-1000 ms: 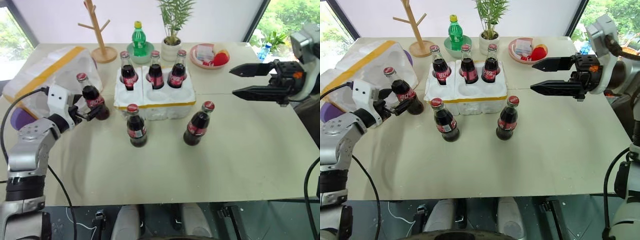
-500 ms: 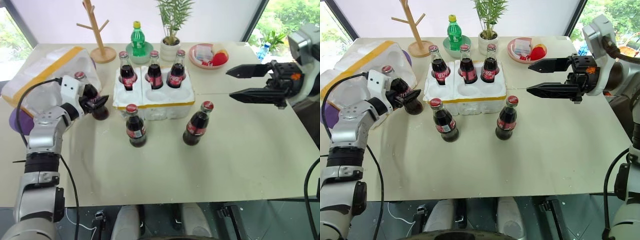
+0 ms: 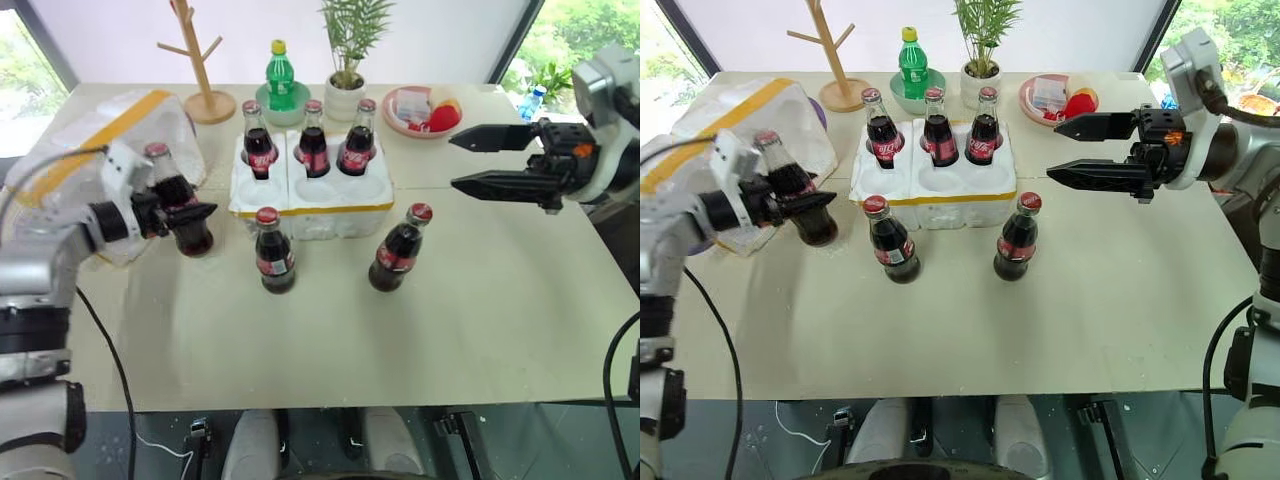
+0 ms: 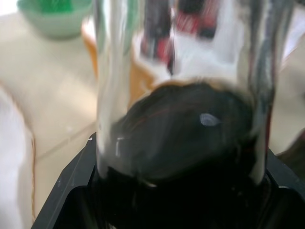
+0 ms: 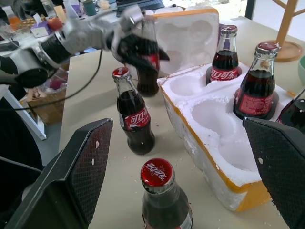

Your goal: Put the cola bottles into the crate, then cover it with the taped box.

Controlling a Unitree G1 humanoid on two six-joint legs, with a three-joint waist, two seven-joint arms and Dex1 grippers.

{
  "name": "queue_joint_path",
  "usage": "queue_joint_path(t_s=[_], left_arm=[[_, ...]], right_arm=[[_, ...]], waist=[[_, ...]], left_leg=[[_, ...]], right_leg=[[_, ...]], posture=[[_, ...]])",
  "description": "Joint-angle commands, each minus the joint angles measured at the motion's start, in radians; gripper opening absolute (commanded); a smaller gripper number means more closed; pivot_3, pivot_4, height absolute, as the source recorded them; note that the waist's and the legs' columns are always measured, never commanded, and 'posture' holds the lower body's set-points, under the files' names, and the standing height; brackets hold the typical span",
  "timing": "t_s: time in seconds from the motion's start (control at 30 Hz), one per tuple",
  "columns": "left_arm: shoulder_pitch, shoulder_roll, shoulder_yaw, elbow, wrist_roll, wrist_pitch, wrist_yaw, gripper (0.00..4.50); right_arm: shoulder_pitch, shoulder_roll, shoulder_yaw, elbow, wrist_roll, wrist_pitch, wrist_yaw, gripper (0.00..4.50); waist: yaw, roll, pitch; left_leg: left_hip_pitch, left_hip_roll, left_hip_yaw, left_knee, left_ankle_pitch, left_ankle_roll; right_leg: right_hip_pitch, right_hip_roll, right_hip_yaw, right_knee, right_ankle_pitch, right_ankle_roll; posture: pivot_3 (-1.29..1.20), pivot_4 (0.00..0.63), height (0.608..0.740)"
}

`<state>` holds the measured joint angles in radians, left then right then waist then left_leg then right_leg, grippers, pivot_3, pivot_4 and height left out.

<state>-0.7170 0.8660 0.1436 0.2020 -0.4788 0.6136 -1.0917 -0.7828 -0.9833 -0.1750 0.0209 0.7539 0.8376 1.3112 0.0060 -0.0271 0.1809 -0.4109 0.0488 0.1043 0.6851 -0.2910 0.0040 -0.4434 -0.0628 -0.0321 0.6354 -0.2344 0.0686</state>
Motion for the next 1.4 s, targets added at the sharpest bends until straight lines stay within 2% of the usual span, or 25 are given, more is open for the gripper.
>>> queue_joint_path(t_s=[0.03, 0.17, 0.23, 0.3, 0.4, 0.6, 0.83, 1.03, 1.07, 1.13, 1.27, 1.4], left_arm=[[-0.223, 0.002, -0.015, 0.053, -0.042, 0.015, -0.092, 2.7], [-0.461, -0.119, -0.087, 0.282, 0.015, -0.05, -0.157, 2.7], [-0.525, -0.169, -0.108, 0.373, 0.046, -0.101, -0.181, 2.7], [-0.59, -0.259, -0.136, 0.499, 0.089, -0.192, -0.185, 2.7], [-0.656, -0.375, -0.157, 0.664, 0.147, -0.326, -0.174, 2.7], [-0.737, -0.496, -0.129, 0.888, 0.203, -0.469, -0.161, 2.7], [-0.699, -0.532, -0.206, 0.963, 0.35, -0.632, -0.186, 2.7], [-0.642, -0.55, -0.236, 0.982, 0.418, -0.691, -0.18, 2.7], [-0.634, -0.558, -0.232, 0.984, 0.42, -0.691, -0.17, 3.72], [-0.619, -0.568, -0.224, 0.988, 0.423, -0.688, -0.151, 4.44], [-0.607, -0.562, -0.195, 0.994, 0.414, -0.676, -0.109, 4.44], [-0.613, -0.507, -0.145, 0.946, 0.377, -0.638, -0.138, 4.44]], right_arm=[[0.021, -0.015, -0.069, -0.061, 0.034, 0.008, -0.035, 4.5], [0.084, -0.024, -0.117, -0.119, 0.054, 0.024, -0.087, 4.5], [0.11, -0.026, -0.134, -0.144, 0.06, 0.027, -0.107, 4.5], [0.154, -0.026, -0.171, -0.187, 0.074, 0.044, -0.145, 4.5], [0.224, -0.026, -0.232, -0.256, 0.109, 0.076, -0.199, 4.5], [0.338, -0.023, -0.336, -0.361, 0.185, 0.131, -0.298, 4.5], [0.406, -0.023, -0.381, -0.408, 0.228, 0.143, -0.377, 4.5], [0.375, -0.023, -0.337, -0.378, 0.219, 0.117, -0.406, 4.5], [0.362, -0.021, -0.324, -0.37, 0.216, 0.113, -0.41, 4.5], [0.335, -0.017, -0.293, -0.353, 0.208, 0.102, -0.413, 4.5], [0.286, -0.014, -0.232, -0.318, 0.187, 0.075, -0.404, 4.5], [0.253, -0.011, -0.193, -0.291, 0.178, 0.058, -0.391, 4.5]], waist=[[0.01, 0.0, 0.0], [0.016, 0.001, 0.0], [0.01, 0.001, 0.0], [0.007, 0.001, 0.0], [0.007, 0.0, 0.0], [-0.001, 0.0, 0.001], [0.006, 0.0, 0.001], [-0.005, 0.0, 0.0], [-0.008, 0.0, 0.0], [-0.01, 0.0, 0.0], [-0.011, 0.0, 0.0], [-0.014, 0.0, 0.0]], left_leg=[[0.0, 0.0, 0.0, 0.0, 0.0, 0.0], [0.0, -0.002, 0.0, 0.001, 0.0, 0.0], [0.001, -0.002, 0.0, 0.002, 0.0, 0.0], [0.001, -0.002, 0.0, 0.002, 0.0, 0.0], [0.0, -0.002, 0.0, 0.002, 0.0, 0.0], [-0.001, -0.001, 0.0, 0.001, 0.001, -0.001], [-0.001, -0.001, 0.0, 0.001, -0.001, 0.002], [0.0, -0.001, 0.0, 0.002, -0.001, 0.002], [0.0, -0.001, 0.0, 0.002, -0.001, 0.002], [0.0, -0.001, 0.0, 0.002, -0.001, 0.002], [0.0, -0.001, -0.001, 0.002, -0.001, 0.002], [0.0, -0.001, -0.001, 0.003, -0.001, 0.002]], right_leg=[[0.0, 0.0, 0.0, 0.0, 0.0, 0.0], [0.002, 0.0, 0.0, 0.0, 0.001, 0.002], [0.003, 0.0, 0.0, 0.0, 0.001, 0.002], [0.002, 0.001, 0.0, 0.0, 0.001, 0.002], [0.001, 0.002, 0.0, 0.0, 0.001, 0.002], [-0.001, 0.002, 0.001, -0.002, 0.001, 0.002], [0.0, 0.002, 0.001, -0.002, 0.001, 0.002], [0.0, 0.002, 0.002, 0.0, 0.001, 0.002], [0.0, 0.002, 0.002, 0.0, 0.001, 0.002], [0.0, 0.002, 0.002, 0.001, 0.001, 0.002], [0.0, 0.001, 0.002, 0.001, 0.001, 0.002], [0.0, 0.001, 0.002, 0.001, 0.001, 0.002]], posture=[[0.0, 0.15, 0.74], [0.0, 0.15, 0.74], [0.0, 0.15, 0.74], [0.0, 0.15, 0.74], [0.0, 0.15, 0.74], [0.0, 0.15, 0.74], [0.0, 0.15, 0.74], [0.0, 0.15, 0.74], [0.0, 0.15, 0.74], [0.0, 0.15, 0.74], [0.0, 0.15, 0.74], [0.0, 0.15, 0.74]])
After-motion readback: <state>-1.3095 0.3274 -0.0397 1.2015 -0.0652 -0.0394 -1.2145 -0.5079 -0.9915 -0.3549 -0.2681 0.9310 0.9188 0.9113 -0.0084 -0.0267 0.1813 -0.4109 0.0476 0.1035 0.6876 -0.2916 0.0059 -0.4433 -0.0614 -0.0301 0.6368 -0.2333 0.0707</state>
